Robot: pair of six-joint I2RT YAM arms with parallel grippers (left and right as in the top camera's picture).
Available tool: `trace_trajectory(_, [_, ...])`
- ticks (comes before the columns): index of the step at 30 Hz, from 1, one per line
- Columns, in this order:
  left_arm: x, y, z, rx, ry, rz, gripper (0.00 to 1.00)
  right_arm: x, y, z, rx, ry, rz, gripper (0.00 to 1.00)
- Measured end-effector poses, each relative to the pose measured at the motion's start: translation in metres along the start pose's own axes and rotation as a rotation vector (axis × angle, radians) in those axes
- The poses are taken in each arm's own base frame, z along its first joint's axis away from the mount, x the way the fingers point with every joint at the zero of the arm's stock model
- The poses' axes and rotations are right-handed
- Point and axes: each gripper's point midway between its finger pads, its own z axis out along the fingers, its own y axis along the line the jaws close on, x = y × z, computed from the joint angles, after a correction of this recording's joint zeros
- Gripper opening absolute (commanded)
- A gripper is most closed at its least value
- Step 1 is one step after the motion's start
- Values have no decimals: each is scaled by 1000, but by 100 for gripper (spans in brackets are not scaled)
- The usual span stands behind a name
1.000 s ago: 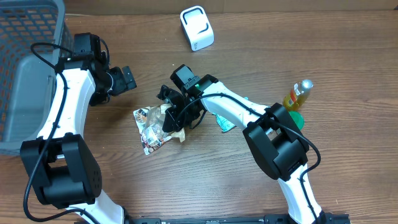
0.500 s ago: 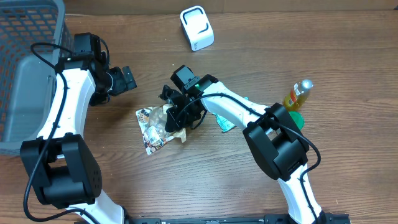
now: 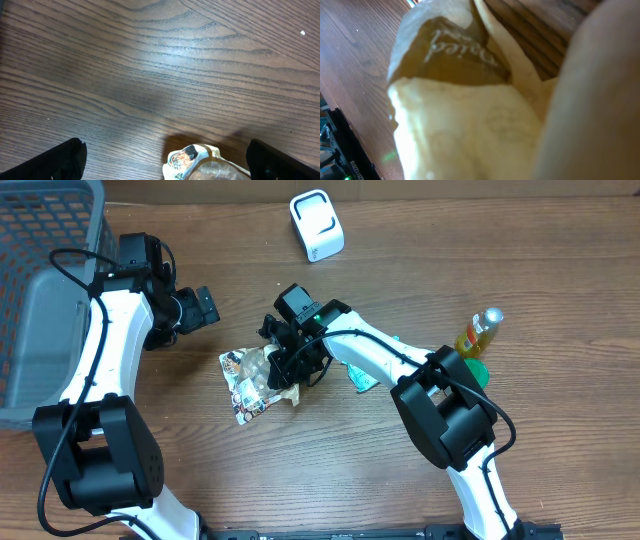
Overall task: Scan the item barcode
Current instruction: 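Hold the PanTree bag with the right gripper near table center, then lift the PanTree bag up toward the white scanner with the right gripper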
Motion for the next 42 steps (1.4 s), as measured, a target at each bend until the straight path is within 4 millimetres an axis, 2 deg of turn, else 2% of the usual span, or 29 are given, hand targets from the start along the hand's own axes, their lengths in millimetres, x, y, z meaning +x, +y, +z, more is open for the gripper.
trace_trajectory(21, [0,0,0,0,0,0,100,-6,-13,-9,106,-34,-8,4])
trace_trajectory(27, [0,0,0,0,0,0,100,-14,-8,-33,119,-86,-19,4])
trace_trajectory(30, [0,0,0,0,0,0,99,-23,0,-57,100,-138,-27,4])
trace_trajectory(33, [0,0,0,0,0,0,100,-28,1,-73,73,-169,-21,4])
trace_trajectory(42, [0,0,0,0,0,0,100,-29,-22,-95,27,-184,57,4])
